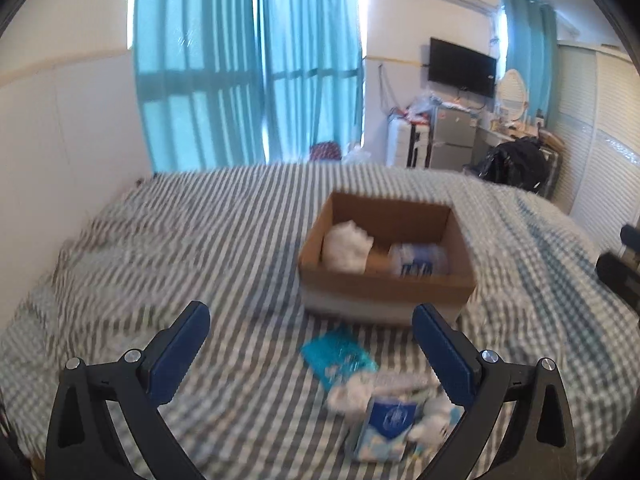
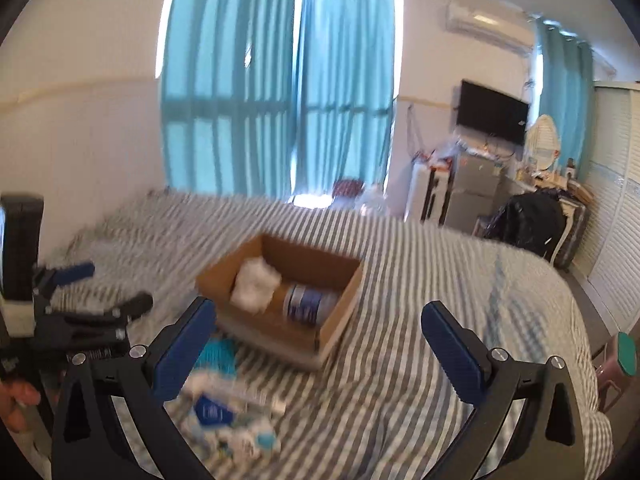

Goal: Organize objects
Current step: 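Grasp the blue tissue pack with the left tool while the right grasps the plush toy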

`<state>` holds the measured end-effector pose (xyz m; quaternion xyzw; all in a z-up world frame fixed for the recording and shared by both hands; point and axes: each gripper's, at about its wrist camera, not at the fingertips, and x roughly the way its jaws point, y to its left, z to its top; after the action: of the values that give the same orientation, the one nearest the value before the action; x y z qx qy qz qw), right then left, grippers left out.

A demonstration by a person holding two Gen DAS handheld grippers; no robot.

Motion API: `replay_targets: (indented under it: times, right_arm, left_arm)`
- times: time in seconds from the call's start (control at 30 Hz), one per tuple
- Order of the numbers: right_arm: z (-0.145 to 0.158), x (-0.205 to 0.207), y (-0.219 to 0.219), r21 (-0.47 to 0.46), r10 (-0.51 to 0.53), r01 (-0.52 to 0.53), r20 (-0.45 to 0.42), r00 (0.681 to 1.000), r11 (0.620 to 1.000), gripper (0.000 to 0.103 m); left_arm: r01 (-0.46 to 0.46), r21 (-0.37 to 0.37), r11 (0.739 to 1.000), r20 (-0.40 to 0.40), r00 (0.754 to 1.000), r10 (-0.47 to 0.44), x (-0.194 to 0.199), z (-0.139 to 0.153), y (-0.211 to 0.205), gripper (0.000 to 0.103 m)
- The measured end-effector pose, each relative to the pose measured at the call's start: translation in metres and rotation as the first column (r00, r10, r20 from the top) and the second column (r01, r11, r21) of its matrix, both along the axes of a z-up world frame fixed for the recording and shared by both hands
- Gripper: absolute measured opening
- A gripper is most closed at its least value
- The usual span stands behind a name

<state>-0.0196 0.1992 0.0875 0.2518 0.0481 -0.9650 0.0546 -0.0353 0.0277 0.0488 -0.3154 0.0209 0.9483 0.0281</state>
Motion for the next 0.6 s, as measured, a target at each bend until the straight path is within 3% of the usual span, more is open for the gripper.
replay_targets:
  times: [0.23,0.33,0.5,0.6]
  right_arm:
    - [-0.115,0.003,-0.011,0.063,0.012,-0.023,0.178,0.984,0.998,0.103]
    - [-0.149,-0.005,-0.01,0.06,0.027,-0.045,0.265,0.964,0.997,0.103]
    - [-0.177,-0.023,-0.013,-0.035,0.088,-0.081,0.387,0.918,0.996,0.103]
    - [-0.19,-0.027,-0.023,-0.039,0.124,-0.119,0.426,0.896,0.992,0.103]
  left_arm:
    - [-0.065,0.015,0.998,0.101,0.993,0.064,0.016,-0.085,-0.006,0.103]
    - [-0.042,-0.034,0.999,0.14,0.989,0.047,0.015,-0.115,-0.003,0.103]
    - [-0.043,-0.088,0.995,0.191,0.98,0.059,0.016,-0.136,-0.004,0.103]
    - [-0.028,-0.084,0.996,0.203,0.978,0.044,0.02,-0.142,-0.003,0.103]
